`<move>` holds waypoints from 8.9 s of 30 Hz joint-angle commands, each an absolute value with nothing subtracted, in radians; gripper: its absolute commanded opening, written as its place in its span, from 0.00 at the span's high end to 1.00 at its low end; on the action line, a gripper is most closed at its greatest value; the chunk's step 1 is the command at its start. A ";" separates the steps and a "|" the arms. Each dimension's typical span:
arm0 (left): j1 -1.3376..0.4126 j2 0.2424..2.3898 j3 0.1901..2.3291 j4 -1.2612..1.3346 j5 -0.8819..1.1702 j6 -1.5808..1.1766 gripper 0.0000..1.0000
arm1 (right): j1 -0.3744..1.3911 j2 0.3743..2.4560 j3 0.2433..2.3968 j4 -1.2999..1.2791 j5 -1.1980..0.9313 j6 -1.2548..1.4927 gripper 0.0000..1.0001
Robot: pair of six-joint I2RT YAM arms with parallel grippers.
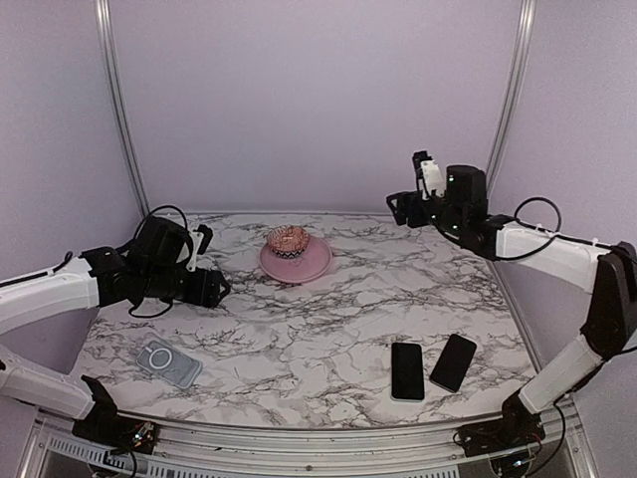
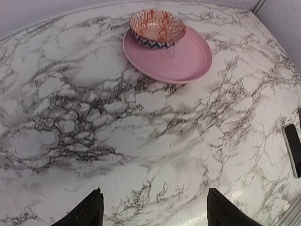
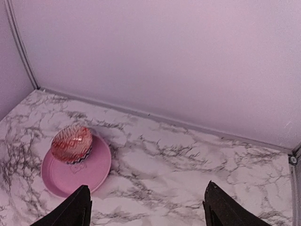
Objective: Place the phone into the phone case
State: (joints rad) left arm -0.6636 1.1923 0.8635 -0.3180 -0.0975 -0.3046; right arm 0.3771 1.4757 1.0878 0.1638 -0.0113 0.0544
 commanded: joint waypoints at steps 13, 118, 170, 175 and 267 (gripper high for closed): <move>-0.789 1.138 0.577 -0.534 -0.011 -0.640 0.46 | 0.873 1.818 1.258 -0.468 0.281 0.154 0.18; -0.983 0.996 0.965 -0.271 -0.478 -0.350 0.01 | 0.878 1.421 1.328 -0.649 -0.633 -0.009 1.00; -0.997 1.562 0.879 0.022 -0.305 -0.116 0.01 | 0.815 1.620 0.909 -0.737 0.027 0.787 0.12; -0.997 1.574 0.874 0.011 -0.292 -0.131 0.01 | 0.849 1.679 0.914 -0.783 0.012 0.783 0.09; -0.957 1.282 1.190 -0.001 0.222 0.402 1.00 | 0.828 1.020 1.311 -0.459 -0.394 -0.425 0.01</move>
